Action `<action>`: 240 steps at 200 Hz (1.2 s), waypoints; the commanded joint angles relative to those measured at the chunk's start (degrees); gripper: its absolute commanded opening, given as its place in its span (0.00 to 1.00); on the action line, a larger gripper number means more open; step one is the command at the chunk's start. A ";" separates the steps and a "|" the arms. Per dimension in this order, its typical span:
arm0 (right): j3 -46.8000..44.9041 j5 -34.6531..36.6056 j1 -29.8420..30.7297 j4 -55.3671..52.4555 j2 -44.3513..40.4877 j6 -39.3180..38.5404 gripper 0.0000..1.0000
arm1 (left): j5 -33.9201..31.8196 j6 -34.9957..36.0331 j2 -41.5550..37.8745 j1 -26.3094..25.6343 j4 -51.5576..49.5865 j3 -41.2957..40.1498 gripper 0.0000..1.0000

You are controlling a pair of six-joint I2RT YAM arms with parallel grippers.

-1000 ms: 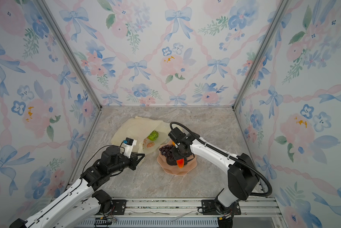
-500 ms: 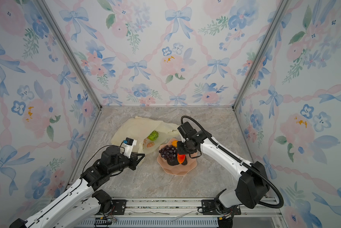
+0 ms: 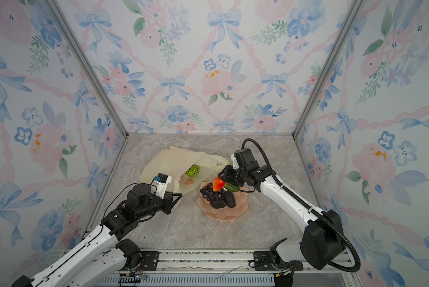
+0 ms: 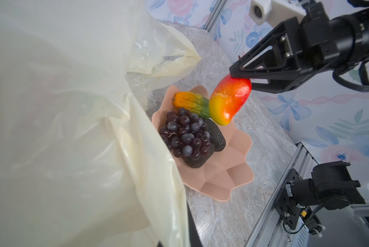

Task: Place the fruits into the plastic bag
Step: Pick up the fruit from the plate, then place the fruit in the plastic bag.

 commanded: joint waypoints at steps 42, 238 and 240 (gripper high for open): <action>3.41 -1.67 2.41 13.61 7.62 8.82 0.38 | 0.68 -0.63 -1.11 0.21 1.20 -0.54 0.00; 12.18 1.10 14.49 46.13 35.84 32.15 0.35 | 1.23 -0.62 -1.12 0.23 1.50 -0.61 0.00; 12.17 1.24 14.63 46.91 36.10 32.76 0.35 | 1.21 -0.62 -1.11 0.21 1.42 -0.60 0.00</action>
